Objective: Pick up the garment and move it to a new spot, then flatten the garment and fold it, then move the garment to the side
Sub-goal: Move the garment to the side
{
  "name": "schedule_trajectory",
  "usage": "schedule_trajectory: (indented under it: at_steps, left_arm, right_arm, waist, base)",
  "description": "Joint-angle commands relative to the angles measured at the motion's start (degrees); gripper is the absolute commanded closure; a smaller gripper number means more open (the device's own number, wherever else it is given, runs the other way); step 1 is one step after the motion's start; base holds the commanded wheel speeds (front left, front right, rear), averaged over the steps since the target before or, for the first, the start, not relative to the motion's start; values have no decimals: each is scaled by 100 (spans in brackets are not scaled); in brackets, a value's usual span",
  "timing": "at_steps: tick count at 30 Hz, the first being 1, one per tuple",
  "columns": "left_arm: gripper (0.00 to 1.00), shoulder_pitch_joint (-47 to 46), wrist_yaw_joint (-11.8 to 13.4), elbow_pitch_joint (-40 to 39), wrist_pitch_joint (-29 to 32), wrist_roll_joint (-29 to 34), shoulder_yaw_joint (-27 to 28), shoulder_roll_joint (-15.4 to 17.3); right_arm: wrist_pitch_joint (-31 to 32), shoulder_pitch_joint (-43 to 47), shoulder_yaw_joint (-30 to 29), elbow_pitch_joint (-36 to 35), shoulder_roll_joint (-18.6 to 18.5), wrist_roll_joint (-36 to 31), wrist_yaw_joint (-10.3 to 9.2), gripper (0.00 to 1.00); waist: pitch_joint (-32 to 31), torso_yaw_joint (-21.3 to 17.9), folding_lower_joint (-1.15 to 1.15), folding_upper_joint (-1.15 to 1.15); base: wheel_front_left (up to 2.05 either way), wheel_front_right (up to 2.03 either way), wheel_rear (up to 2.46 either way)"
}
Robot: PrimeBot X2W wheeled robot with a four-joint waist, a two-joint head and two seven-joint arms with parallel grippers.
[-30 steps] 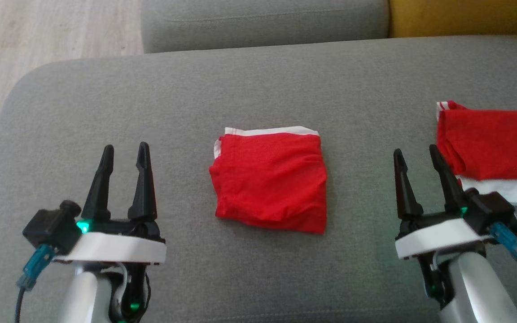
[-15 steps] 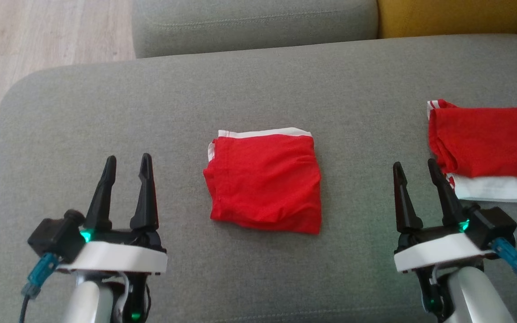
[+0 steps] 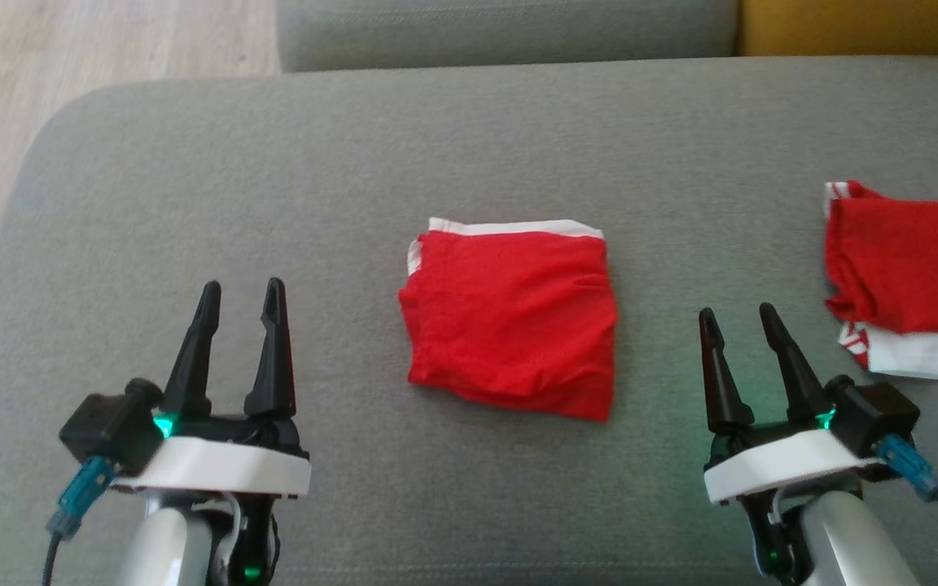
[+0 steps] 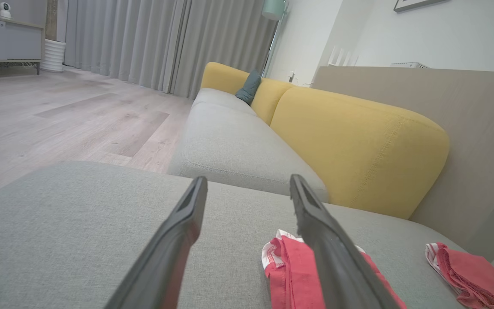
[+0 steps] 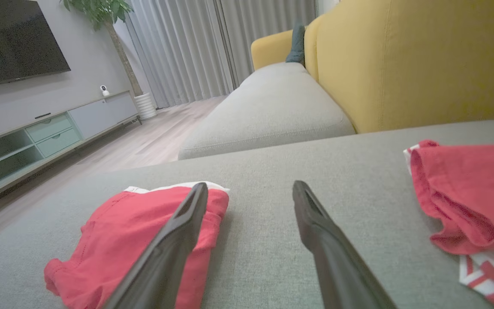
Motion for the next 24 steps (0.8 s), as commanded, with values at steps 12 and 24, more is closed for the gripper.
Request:
schedule_trajectory:
  at_steps: [12,24]
  left_arm:
    - [0,-465,-80,-94,-29,62,29,40]
    - [0,-580,-68,-43,-29,30,-24,40]
  right_arm:
    - [146,-1064,544,1299,-2,993,-4,0]
    - [526,-1828,1226,2685,-2,1647,-4,0]
  waist:
    - [392,545,0,0]
    - [582,791,0,0]
  base:
    - [0,0,0]
    - [0,0,0]
